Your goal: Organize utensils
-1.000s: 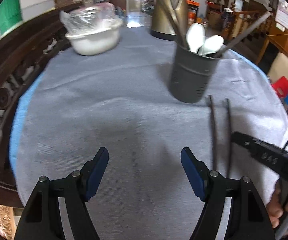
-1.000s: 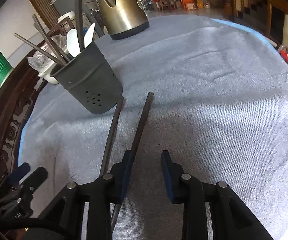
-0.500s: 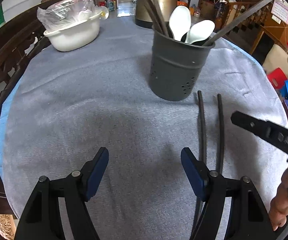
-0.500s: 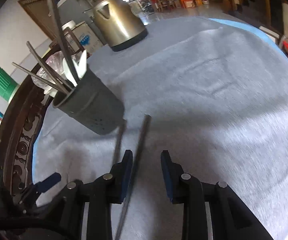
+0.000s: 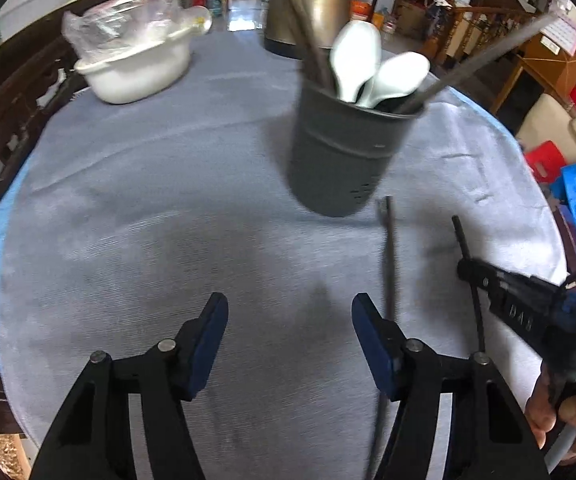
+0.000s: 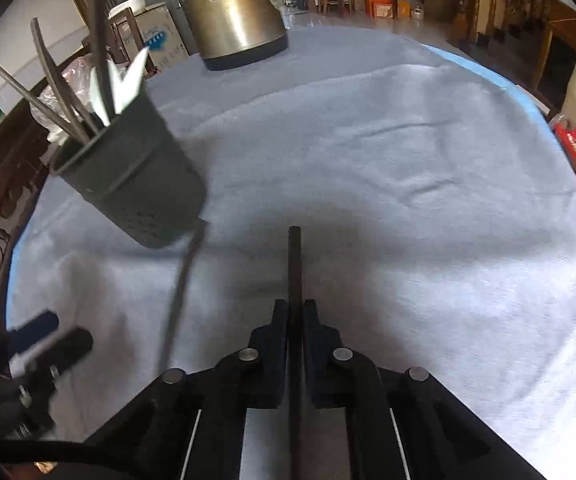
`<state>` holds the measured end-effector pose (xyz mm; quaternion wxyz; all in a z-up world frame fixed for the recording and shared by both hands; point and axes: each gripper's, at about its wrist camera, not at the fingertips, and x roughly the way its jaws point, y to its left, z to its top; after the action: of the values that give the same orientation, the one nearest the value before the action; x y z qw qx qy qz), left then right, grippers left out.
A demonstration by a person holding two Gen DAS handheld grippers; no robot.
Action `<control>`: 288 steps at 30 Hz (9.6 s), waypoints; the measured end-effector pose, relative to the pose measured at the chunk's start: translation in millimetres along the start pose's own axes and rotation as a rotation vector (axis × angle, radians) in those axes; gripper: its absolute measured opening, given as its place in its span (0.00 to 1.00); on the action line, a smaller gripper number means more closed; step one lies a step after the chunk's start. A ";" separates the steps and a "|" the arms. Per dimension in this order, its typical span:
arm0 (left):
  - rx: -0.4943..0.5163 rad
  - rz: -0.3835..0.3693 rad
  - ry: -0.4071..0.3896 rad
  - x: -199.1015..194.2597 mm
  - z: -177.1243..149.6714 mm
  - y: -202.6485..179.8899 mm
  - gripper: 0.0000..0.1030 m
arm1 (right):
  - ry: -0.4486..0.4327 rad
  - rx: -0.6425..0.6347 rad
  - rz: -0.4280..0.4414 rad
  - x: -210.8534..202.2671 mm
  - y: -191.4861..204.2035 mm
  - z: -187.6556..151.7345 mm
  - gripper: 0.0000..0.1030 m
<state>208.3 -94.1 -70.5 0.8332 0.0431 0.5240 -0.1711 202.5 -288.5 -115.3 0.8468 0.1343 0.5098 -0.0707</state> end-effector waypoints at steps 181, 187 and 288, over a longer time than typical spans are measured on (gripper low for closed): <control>-0.060 0.477 -0.652 -277.7 -167.1 23.4 0.92 | -0.579 -0.054 0.171 -295.9 83.2 -167.4 0.62; -0.066 0.472 -0.638 -270.4 -173.6 25.9 0.92 | -0.603 -0.043 0.150 -294.7 85.4 -170.2 0.62; -0.060 0.403 -0.598 -262.0 -178.2 4.1 0.92 | -0.630 -0.063 0.128 -310.3 56.1 -207.8 0.62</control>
<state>-46.1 17.4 82.1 0.9676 0.0693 0.2429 0.0069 -104.5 -178.1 75.0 0.9695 0.1116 0.2148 -0.0396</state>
